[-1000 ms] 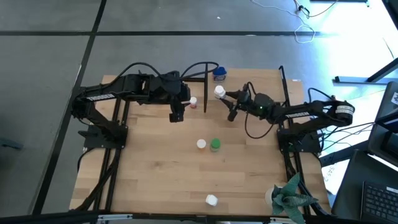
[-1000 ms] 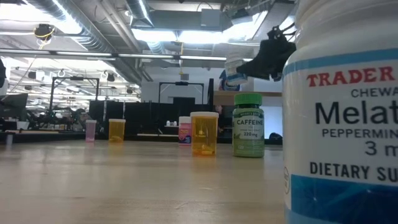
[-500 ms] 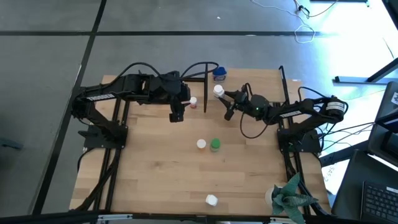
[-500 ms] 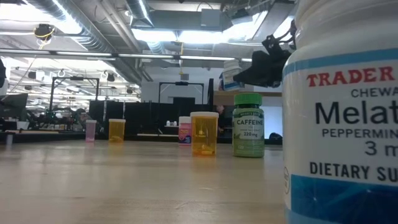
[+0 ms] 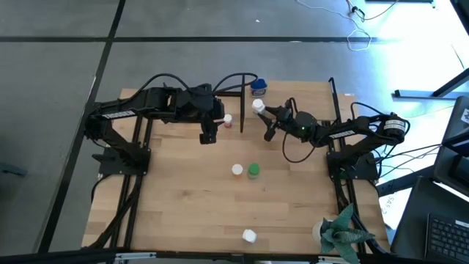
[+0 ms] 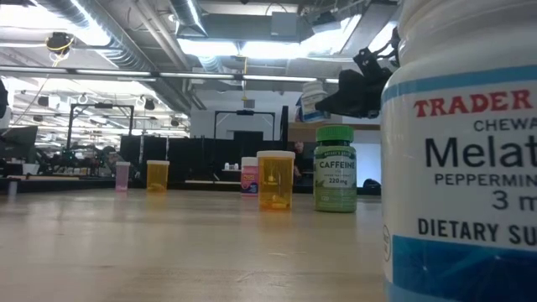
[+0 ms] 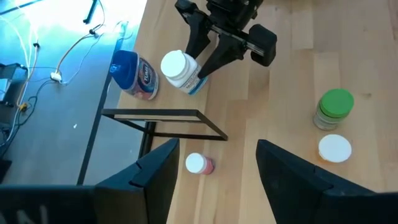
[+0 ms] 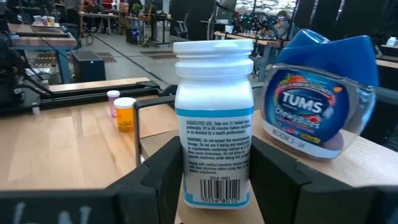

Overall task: Pick and place medicine bottles onto shelf by color
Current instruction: Put the left white medicine bottle on the shelf

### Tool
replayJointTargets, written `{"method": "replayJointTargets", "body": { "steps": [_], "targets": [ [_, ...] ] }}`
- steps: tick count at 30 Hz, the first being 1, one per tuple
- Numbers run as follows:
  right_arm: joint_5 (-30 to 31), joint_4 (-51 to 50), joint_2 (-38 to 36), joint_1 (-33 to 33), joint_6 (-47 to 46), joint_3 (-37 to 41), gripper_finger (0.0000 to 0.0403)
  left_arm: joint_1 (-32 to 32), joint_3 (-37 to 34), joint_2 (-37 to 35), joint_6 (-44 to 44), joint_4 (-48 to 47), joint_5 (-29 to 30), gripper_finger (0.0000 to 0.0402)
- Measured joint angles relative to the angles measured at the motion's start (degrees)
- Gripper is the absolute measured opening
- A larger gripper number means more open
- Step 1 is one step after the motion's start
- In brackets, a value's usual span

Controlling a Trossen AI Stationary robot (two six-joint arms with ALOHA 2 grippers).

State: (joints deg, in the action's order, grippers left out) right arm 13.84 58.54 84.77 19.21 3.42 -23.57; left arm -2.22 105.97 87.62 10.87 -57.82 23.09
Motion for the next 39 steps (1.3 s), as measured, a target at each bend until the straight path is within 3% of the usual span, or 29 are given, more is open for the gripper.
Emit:
{"method": "replayJointTargets", "body": {
  "steps": [6, 17, 26, 39],
  "targets": [
    [0.09, 0.00, 0.00, 0.08, 0.13, 0.00, 0.0168, 0.00, 0.00, 0.01, 0.00, 0.00, 0.00, 0.0207],
    [0.11, -0.35, 0.04, 0.08, 1.20, 0.02, 0.0215, 0.00, 0.00, 0.01, 0.00, 0.00, 0.01, 0.0207],
    [4.47, -0.10, 0.00, 0.08, 2.19, 0.02, 0.0217, 0.00, 0.00, 0.01, -0.09, -0.02, 0.00, 0.0207],
    [4.57, -0.02, -0.53, 0.03, 3.28, 0.02, 0.0218, 0.00, 0.00, 0.01, -0.20, -0.02, 0.00, 0.0207]
  ]
}}
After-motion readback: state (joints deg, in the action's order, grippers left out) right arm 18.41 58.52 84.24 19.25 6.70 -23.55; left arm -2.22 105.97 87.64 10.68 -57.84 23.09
